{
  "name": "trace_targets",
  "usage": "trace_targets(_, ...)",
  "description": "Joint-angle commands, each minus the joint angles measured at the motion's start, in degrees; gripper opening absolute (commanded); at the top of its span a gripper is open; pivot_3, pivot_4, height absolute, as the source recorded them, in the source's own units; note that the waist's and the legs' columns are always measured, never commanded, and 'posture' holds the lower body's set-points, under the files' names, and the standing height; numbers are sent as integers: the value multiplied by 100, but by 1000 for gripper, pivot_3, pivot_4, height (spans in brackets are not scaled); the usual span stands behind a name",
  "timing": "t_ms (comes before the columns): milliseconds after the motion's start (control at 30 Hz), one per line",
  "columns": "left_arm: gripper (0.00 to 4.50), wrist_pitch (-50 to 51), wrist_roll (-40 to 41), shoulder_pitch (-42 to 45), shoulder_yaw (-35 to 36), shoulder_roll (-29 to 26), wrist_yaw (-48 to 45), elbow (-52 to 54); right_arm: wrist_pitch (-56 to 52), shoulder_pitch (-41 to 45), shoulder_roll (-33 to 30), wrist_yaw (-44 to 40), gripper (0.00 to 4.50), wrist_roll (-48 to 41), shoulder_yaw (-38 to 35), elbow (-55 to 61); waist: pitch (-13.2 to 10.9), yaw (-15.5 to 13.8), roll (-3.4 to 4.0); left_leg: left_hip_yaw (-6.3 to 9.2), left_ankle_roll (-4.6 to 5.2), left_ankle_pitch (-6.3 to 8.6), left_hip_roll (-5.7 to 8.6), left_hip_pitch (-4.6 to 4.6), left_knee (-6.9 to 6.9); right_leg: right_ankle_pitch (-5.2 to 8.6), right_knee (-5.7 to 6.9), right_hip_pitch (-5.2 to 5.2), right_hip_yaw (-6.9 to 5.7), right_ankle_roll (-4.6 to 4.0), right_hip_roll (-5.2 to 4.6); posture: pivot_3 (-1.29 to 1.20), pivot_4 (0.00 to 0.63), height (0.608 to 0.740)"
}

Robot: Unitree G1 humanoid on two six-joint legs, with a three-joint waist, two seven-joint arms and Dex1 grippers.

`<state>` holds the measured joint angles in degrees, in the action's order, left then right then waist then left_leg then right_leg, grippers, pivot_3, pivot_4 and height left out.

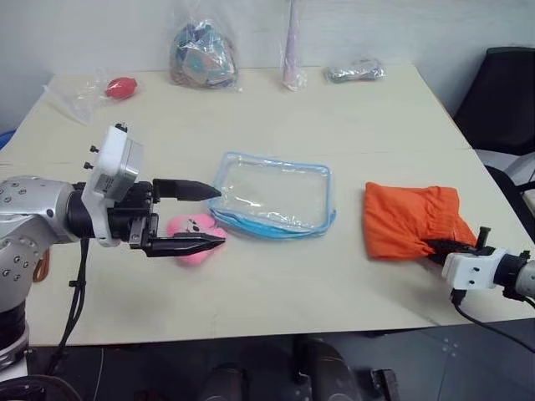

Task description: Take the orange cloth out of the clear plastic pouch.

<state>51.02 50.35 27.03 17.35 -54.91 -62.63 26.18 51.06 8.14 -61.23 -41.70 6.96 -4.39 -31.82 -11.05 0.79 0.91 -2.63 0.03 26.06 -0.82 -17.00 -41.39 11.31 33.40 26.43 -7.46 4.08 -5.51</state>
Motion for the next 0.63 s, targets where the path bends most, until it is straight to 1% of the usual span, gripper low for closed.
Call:
trace_targets(33, 4002, -106, 139, 137, 27, -147, -149, -126, -56, -294, -368, -175, 2387, -369, -276, 234, 0, -9, 0, 0, 0, 0, 0, 0, -1, 0, 0, 0, -1, 0, 0, 0, 150, 740)
trace_targets(100, 4002, -188, 45, 78, -6, -191, -257, -239, -412, -900, -692, -649, 3150, -937, -529, 678, -1, -74, 6, 3, 0, 0, 3, -2, -1, 0, -1, 0, 0, 0, -4, 0, 150, 740)
trace_targets(133, 4002, -244, -5, 34, -19, -224, -322, -273, -801, -1146, -754, -835, 3492, -1353, -722, 967, -1, -93, 6, 6, 0, 0, 2, -1, -1, 0, -2, -3, 0, 0, -3, 0, 150, 740)
trace_targets(167, 4002, -296, -38, -9, -23, -257, -376, -302, -1425, -1410, -787, -1056, 3492, -1868, -987, 1296, -2, -97, 4, 14, 0, 0, 2, -4, -2, 0, -5, -2, -1, 0, -4, 0, 150, 740)
trace_targets(233, 4002, -391, -91, -81, -16, -337, -481, -398, -2930, -2050, -869, -1626, 3492, -2904, -1741, 1865, -1, -91, 2, 17, 0, 0, 1, -5, -3, 0, -9, -7, -1, 0, -3, 0, 150, 740)
trace_targets(300, 4002, -515, -188, -133, -17, -440, -618, -541, -4118, -2666, -907, -2288, 3492, -3541, -2568, 2048, -1, -102, 3, 14, 1, 0, 3, -5, -2, -1, -9, -7, -4, 2, -2, 0, 150, 740)
trace_targets(367, 4002, -713, -347, -146, -40, -526, -752, -702, -4963, -3117, -892, -2787, 3492, -3803, -3275, 1882, -1, -130, 4, 15, 1, 0, 3, -6, -1, -1, -11, -6, -6, 2, -1, 0, 150, 740)
trace_targets(433, 4002, -1022, -593, -122, -147, -586, -875, -908, -5502, -3240, -818, -2979, 3492, -3957, -3726, 1719, -1, -136, 3, 12, 4, 2, 2, -5, 3, -1, -19, -8, -14, 2, 6, 0, 150, 740)
trace_targets(533, 4002, -1288, -820, 83, -352, -523, -942, -1245, -6274, -3256, -681, -3176, 3492, -4224, -4156, 1712, -1, -127, 3, 3, 7, 3, 3, -1, 8, -3, -20, -8, -9, 4, 8, 0, 150, 740)
trace_targets(633, 4002, -1381, -858, 315, -510, -420, -965, -1406, -6648, -3369, -497, -3265, 3492, -4207, -4316, 2041, -1, -128, 2, 0, 7, 3, 2, 0, 11, -3, -16, -5, -8, 3, 11, 0, 150, 740)
